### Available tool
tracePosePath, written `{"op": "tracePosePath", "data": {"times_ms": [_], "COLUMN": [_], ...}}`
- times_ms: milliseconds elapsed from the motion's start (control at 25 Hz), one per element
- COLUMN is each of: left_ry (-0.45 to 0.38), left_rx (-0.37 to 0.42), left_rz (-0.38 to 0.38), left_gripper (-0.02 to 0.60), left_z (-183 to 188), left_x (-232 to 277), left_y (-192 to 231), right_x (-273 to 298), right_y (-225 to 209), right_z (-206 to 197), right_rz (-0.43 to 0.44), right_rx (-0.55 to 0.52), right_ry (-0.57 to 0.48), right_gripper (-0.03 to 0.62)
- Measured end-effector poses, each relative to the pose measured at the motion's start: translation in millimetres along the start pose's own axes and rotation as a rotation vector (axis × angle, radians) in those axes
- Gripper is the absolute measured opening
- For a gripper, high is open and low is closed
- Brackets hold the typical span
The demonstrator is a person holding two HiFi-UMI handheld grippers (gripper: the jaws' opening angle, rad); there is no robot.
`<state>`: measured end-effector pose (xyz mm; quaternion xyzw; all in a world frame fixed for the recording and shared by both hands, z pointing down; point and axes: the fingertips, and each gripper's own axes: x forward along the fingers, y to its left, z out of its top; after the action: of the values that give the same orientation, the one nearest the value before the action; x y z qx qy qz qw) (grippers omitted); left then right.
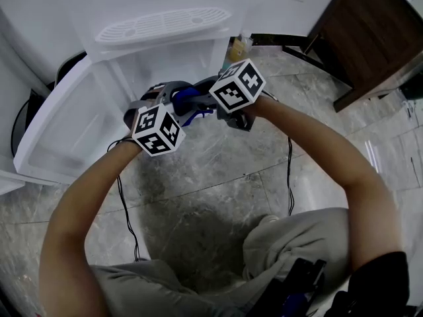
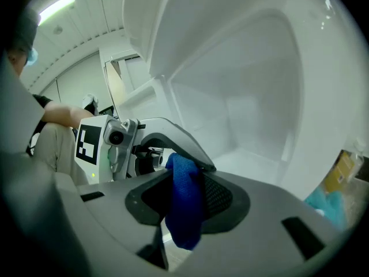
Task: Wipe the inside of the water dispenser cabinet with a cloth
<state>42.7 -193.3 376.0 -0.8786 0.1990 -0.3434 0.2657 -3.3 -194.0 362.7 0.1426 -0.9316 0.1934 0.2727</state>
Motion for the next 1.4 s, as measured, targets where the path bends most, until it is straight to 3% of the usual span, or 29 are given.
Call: {"op": "tracePosePath", "data": {"times_ms": [400, 560, 720, 840, 1080, 1160, 1200, 1240, 1280, 1400], "left_ry": [0.024, 0.042, 0.046, 0.07, 0.094, 0.07, 0.05, 0.027, 0.003, -0.051], "left_rx": [0.058, 0.104, 0.086, 0.063, -0.08, -0.144, -0.168, -0.194, -0.226, -0.353], "left_rz": [0.007, 0.008, -0.011, -0.016, 0.018, 0.065, 0.096, 0.127, 0.155, 0.224], "left_gripper": [0.215, 0.215, 0.184, 0.146, 0.124, 0.124, 0.124, 0.124, 0.124, 0.124], "left_z": [-1.5, -4.7, -8.2, -16.6, -41.1, -40.1, -36.7, -32.6, -28.8, -23.2], "left_x": [8.0, 9.6, 10.1, 8.6, 0.1, 0.9, 2.1, 3.9, 6.2, 14.9], "left_y": [-11.1, -16.6, -14.5, -10.6, 7.0, 20.6, 29.2, 37.7, 45.9, 69.5], "right_x": [0.9, 4.8, 4.4, -0.8, -20.4, -24.3, -26.1, -27.7, -28.9, -28.0], "right_y": [-12.3, -20.2, -19.1, -15.3, -34.3, -39.1, -41.6, -44.8, -47.7, -47.8], "right_z": [-16.8, -24.2, -22.1, -14.2, -9.1, -21.4, -29.5, -36.8, -42.4, -52.4], "right_rz": [-0.027, -0.046, -0.007, 0.053, 0.038, 0.017, -0.004, -0.033, -0.063, -0.101], "right_rx": [0.105, 0.258, 0.322, 0.352, 0.362, 0.298, 0.239, 0.177, 0.12, -0.013], "right_ry": [0.056, 0.083, 0.06, 0.02, -0.031, 0.017, 0.053, 0.084, 0.106, 0.152], "right_gripper": [0.098, 0.103, 0.133, 0.253, 0.259, 0.245, 0.169, 0.053, 0.008, -0.002]}}
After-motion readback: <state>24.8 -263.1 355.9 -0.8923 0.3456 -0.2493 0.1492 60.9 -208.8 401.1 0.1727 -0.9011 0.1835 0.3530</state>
